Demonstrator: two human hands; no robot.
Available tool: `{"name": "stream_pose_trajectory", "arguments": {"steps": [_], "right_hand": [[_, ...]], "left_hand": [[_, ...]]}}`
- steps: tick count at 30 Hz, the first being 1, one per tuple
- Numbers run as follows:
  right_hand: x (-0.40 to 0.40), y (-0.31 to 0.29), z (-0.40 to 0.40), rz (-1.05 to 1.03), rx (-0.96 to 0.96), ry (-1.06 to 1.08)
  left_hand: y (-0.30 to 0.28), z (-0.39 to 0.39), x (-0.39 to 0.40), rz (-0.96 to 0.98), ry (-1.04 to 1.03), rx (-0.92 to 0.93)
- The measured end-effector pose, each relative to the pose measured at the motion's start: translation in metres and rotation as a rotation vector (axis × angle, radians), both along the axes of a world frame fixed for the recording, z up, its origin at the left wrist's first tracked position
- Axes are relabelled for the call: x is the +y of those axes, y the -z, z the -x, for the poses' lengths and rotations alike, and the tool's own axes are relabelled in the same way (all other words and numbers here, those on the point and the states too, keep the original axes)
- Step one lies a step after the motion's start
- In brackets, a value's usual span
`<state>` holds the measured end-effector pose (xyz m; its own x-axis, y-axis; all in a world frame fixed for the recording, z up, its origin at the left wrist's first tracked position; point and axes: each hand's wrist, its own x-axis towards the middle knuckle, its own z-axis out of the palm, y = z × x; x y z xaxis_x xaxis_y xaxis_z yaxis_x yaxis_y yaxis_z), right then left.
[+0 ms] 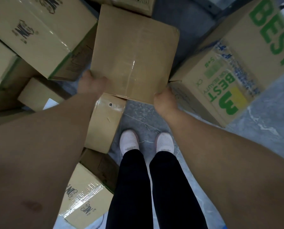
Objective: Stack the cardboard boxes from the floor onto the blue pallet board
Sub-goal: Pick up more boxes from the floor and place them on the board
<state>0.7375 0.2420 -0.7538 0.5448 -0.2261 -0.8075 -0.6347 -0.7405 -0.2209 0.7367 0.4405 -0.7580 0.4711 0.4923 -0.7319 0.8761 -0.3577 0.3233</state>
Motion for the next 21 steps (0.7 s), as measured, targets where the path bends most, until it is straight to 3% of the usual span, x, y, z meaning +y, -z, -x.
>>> {"name": "stream_pose_trajectory", "arguments": {"steps": [9, 21], "right_hand": [[-0.004, -0.12, 0.0, -0.04, -0.013, 0.023], [-0.031, -0.292, 0.022, -0.122, -0.11, -0.109]], "left_hand": [[-0.116, 0.006, 0.006, 0.017, -0.132, -0.079], [-0.297, 0.086, -0.026, -0.007, -0.194, -0.065]]}}
